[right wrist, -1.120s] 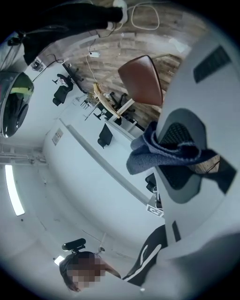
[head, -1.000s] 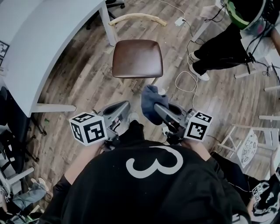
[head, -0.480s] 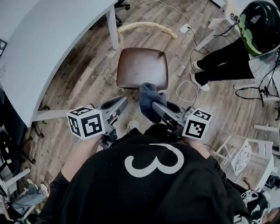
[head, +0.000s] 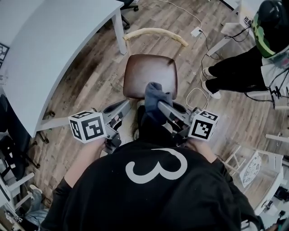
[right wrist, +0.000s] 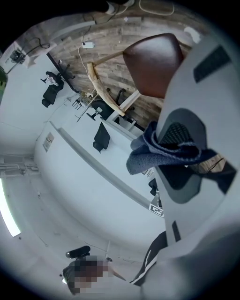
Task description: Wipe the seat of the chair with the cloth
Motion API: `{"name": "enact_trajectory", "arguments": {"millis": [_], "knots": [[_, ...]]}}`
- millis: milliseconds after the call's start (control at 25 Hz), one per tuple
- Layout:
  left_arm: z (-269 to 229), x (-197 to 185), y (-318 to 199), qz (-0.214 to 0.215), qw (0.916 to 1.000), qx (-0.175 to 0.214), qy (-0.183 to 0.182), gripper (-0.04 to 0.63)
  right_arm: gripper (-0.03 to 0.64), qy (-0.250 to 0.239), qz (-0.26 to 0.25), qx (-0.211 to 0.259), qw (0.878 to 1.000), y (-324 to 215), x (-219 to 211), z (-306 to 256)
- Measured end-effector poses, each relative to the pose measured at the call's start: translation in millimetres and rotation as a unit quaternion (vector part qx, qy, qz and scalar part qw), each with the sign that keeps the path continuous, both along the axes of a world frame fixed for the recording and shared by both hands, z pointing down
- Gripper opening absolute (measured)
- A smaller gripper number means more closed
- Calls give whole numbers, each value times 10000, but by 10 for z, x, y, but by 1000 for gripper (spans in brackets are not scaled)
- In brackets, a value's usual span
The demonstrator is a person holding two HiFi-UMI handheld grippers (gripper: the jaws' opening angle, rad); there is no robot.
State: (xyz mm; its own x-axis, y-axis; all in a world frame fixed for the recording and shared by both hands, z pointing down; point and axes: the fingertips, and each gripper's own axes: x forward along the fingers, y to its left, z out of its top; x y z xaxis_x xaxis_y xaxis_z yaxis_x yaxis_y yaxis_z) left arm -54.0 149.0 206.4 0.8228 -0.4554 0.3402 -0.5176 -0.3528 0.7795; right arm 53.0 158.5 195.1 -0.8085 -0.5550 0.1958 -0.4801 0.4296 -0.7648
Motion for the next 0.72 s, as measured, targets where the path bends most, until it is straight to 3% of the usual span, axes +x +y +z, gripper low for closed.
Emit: {"name": "enact_trajectory", "arguments": {"millis": [280,520,720], "knots": [[180,31,-570,-233,9991,-311,-144,12,71,-142,-65,-311,9994,-643,50,168],[309,153,-1073,-427,9965,-706,95,13,71,-145,102,-663,9976,-1168,142,388],[630,97,-1373,-605,9937,-930,-141,12,71,-37,78,-780,9969,-1532,175,626]]}}
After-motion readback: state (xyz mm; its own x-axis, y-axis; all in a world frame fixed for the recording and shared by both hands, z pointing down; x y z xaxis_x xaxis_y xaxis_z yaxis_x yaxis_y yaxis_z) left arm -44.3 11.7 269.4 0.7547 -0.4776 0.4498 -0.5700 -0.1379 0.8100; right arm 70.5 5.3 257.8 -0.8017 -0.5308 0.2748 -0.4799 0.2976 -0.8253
